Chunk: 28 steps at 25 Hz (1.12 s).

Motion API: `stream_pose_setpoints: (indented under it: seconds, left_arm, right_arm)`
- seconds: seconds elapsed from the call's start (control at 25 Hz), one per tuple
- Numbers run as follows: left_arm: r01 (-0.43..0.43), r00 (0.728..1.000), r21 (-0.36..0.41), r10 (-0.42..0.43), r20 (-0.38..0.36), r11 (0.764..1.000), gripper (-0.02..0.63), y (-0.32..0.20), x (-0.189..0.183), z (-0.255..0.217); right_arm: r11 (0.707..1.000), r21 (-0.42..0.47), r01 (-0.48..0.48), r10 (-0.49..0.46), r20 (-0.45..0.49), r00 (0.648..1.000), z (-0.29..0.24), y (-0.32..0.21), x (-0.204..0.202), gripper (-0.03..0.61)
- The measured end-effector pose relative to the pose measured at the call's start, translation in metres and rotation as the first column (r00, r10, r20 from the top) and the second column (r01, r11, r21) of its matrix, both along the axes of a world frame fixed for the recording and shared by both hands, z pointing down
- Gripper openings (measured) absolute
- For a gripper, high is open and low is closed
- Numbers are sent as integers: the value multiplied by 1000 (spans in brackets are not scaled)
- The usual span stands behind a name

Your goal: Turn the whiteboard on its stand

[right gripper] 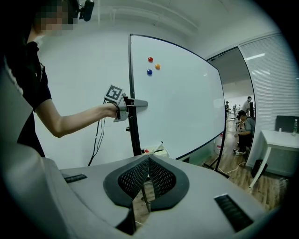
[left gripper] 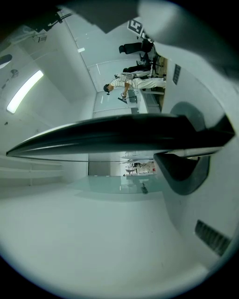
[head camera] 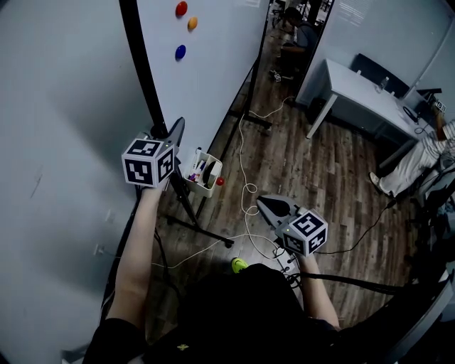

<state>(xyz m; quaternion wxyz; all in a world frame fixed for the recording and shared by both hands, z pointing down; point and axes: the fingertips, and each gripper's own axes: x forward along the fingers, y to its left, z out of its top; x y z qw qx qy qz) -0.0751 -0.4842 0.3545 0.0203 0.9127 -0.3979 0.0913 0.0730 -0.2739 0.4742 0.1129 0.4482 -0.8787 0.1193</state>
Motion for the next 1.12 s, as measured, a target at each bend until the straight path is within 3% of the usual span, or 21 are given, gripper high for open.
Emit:
stream_pose_setpoints:
  seconds: [1.12]
  left_arm:
    - [-10, 999, -66, 7, -42, 998, 52, 9, -5, -6]
  right_arm:
    - [1000, -14, -12, 12, 1, 1000, -3, 16, 5, -3]
